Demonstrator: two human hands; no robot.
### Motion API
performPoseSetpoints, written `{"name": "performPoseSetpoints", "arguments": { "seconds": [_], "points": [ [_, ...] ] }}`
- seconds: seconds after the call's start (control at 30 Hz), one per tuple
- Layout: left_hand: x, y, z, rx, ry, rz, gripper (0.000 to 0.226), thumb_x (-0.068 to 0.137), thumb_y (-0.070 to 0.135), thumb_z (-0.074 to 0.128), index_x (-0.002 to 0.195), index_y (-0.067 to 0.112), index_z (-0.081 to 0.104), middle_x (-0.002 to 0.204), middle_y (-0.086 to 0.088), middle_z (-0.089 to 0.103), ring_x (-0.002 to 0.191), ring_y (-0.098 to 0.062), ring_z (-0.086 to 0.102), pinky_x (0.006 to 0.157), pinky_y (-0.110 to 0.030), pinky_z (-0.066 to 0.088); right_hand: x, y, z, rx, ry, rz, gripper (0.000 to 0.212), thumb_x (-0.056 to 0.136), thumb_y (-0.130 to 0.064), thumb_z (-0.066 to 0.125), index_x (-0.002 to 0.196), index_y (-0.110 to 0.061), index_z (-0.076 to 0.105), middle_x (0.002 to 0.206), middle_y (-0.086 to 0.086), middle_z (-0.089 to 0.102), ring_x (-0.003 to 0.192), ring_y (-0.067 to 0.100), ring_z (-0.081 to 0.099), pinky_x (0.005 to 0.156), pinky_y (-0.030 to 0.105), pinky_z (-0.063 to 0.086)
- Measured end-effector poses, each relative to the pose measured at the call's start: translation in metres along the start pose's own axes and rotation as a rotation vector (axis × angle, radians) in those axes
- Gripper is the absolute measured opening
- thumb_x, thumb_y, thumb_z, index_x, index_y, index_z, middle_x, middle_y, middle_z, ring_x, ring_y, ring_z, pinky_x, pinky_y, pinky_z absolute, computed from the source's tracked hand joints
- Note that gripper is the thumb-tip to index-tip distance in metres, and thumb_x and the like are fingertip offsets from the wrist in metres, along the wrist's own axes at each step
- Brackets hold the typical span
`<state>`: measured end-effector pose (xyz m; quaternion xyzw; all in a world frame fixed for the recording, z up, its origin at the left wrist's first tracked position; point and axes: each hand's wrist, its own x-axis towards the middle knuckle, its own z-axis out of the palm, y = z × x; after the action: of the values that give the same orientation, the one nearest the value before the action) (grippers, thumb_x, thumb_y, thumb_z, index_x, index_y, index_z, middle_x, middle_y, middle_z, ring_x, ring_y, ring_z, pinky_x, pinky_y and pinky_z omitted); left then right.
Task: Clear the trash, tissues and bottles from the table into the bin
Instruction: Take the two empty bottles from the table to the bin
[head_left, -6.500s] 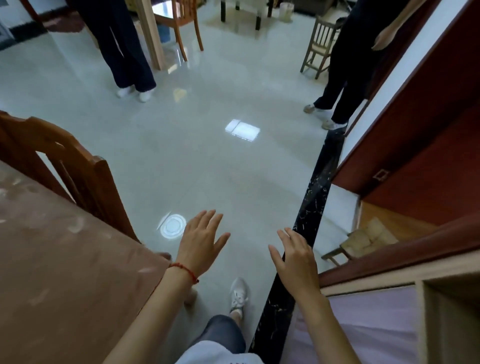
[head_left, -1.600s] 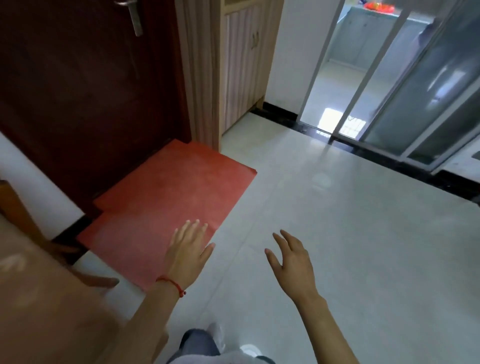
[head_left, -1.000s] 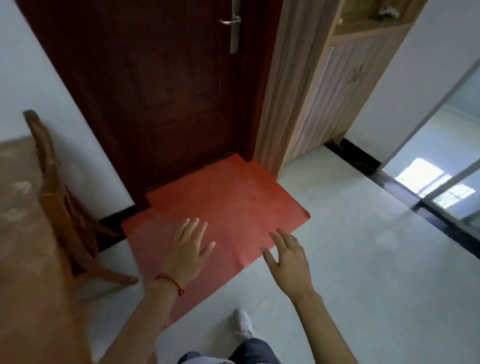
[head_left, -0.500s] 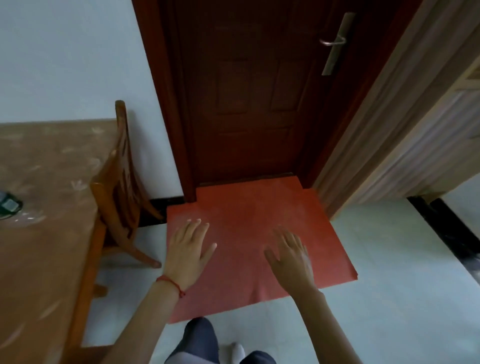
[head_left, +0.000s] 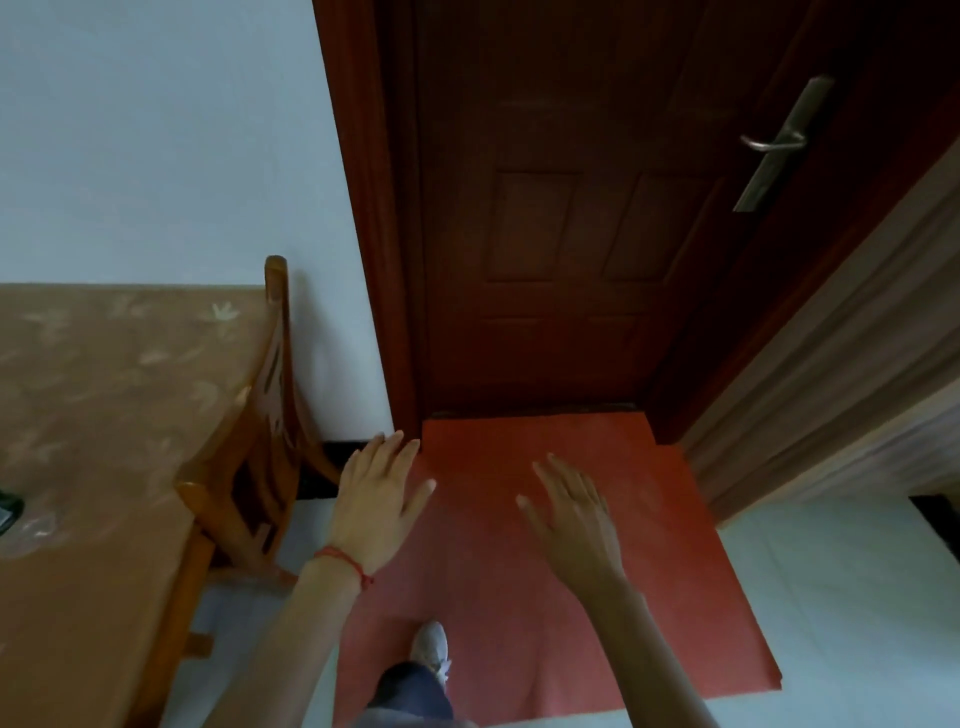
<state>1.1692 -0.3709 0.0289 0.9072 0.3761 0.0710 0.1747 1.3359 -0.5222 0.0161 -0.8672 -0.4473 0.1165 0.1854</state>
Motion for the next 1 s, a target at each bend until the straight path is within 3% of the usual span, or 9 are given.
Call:
{"name": "performPoseSetpoints", "arguments": {
  "seconds": [0.17, 0.27, 0.53, 0.63, 0.77, 1.0],
  "points": [
    [0.063, -0.022, -0.021, 0.014, 0.053, 0.000, 0.092, 0.079, 0.070, 0.000, 0.133, 0.008, 0.043, 0.140, -0.016, 0.044, 0.135, -0.034, 0.032, 0.109, -0.047, 0.028, 0.078, -0.022, -0.002, 0.008, 0.007, -0.045, 0.051, 0.093, -0.043, 0.043, 0.140, -0.023, 0.035, 0.152, -0.001, 0.028, 0.139, 0.018, 0.022, 0.111, 0.035, 0.019],
    [0.090, -0.033, -0.027, 0.036, 0.036, -0.041, 0.084, 0.078, 0.063, 0.006, 0.137, 0.011, 0.036, 0.145, -0.013, 0.038, 0.138, -0.030, 0.026, 0.113, -0.043, 0.022, 0.115, -0.031, -0.002, 0.013, 0.008, -0.081, 0.051, 0.093, -0.042, 0.044, 0.139, -0.022, 0.036, 0.151, 0.000, 0.029, 0.139, 0.018, 0.023, 0.111, 0.036, 0.018],
    [0.140, -0.051, -0.031, 0.020, 0.101, -0.194, 0.077, 0.080, 0.058, 0.012, 0.135, 0.011, 0.039, 0.143, -0.013, 0.041, 0.138, -0.030, 0.027, 0.113, -0.045, 0.023, 0.206, -0.046, 0.000, 0.025, -0.044, -0.228, 0.050, 0.092, -0.040, 0.047, 0.137, -0.020, 0.040, 0.149, 0.001, 0.033, 0.137, 0.017, 0.026, 0.111, 0.030, 0.018],
    [0.153, -0.057, -0.033, 0.008, 0.157, -0.300, 0.074, 0.085, 0.060, 0.014, 0.136, 0.012, 0.037, 0.145, -0.012, 0.038, 0.139, -0.029, 0.024, 0.114, -0.044, 0.020, 0.243, -0.055, 0.001, 0.027, -0.098, -0.337, 0.050, 0.092, -0.040, 0.047, 0.137, -0.019, 0.040, 0.149, 0.002, 0.034, 0.137, 0.017, 0.026, 0.111, 0.029, 0.018],
    [0.163, -0.062, -0.036, -0.017, 0.241, -0.472, 0.054, 0.093, 0.043, 0.040, 0.139, 0.016, 0.032, 0.150, -0.007, 0.031, 0.142, -0.023, 0.015, 0.116, -0.040, 0.013, 0.288, -0.074, -0.003, 0.037, -0.171, -0.506, 0.050, 0.092, -0.040, 0.047, 0.136, -0.019, 0.041, 0.148, 0.002, 0.035, 0.137, 0.017, 0.026, 0.110, 0.031, 0.021],
    [0.144, -0.066, -0.044, 0.000, 0.365, -0.773, 0.055, 0.093, 0.042, 0.040, 0.140, 0.016, 0.030, 0.151, -0.005, 0.028, 0.142, -0.022, 0.015, 0.116, -0.040, 0.014, 0.331, -0.121, 0.011, 0.059, -0.318, -0.812, 0.049, 0.092, -0.040, 0.047, 0.136, -0.018, 0.042, 0.147, 0.002, 0.036, 0.136, 0.015, 0.027, 0.108, 0.028, 0.022]
  ]
}}
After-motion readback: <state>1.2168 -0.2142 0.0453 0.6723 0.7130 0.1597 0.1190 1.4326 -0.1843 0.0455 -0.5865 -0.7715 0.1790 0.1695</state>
